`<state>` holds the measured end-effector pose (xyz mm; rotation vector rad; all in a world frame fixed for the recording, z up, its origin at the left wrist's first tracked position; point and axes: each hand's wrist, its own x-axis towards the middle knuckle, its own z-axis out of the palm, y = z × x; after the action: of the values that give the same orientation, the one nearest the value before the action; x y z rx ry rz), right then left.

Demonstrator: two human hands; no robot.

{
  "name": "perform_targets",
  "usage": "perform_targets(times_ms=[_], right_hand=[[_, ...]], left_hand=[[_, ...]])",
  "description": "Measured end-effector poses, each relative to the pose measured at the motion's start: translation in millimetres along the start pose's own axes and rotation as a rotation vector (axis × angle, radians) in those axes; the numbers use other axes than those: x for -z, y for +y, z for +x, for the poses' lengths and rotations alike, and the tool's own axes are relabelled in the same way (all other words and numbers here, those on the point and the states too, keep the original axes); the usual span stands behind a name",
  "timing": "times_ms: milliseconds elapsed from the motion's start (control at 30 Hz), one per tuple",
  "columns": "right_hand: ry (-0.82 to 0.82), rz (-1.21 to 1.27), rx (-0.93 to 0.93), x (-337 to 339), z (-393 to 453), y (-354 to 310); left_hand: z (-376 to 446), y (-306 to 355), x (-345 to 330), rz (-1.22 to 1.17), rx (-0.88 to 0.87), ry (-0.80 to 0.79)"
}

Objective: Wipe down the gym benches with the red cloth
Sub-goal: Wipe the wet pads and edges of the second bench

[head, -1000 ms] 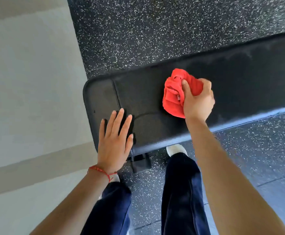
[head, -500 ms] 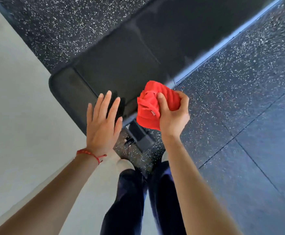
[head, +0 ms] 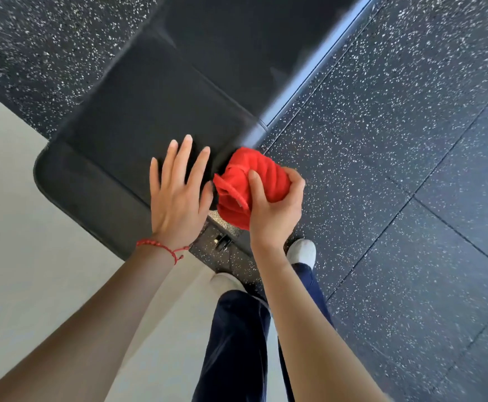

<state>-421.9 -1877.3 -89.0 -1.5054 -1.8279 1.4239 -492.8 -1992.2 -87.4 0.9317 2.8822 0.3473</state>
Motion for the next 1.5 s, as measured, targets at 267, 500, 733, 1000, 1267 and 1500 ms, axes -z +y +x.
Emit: perform_targets(times_ms=[267, 500, 733, 1000, 1267, 1500], right_hand=[[0.007, 0.003, -0.001, -19, -3, -7], [0.085, -0.027, 0.089, -17, 35, -17], [0.098, -0.038, 0.091, -13, 56, -21], [0.029, 0.023, 0.026, -7, 45, -11], [0.155, 0.04, 0.076, -5, 136, -37], [0.165, 0.041, -0.026, -11, 123, -32]], left_hand=[[2, -7, -17, 0.084, -0.009, 0.034], [4, -2, -10, 0.046, 0.009, 0.026], [22, 1, -7, 0.009, -0.002, 0.059], [72, 15, -12, -0.005, -0.049, 0.082], [79, 18, -19, 0.065, -0.053, 0.061], [80, 17, -19, 0.099, -0.055, 0.053]])
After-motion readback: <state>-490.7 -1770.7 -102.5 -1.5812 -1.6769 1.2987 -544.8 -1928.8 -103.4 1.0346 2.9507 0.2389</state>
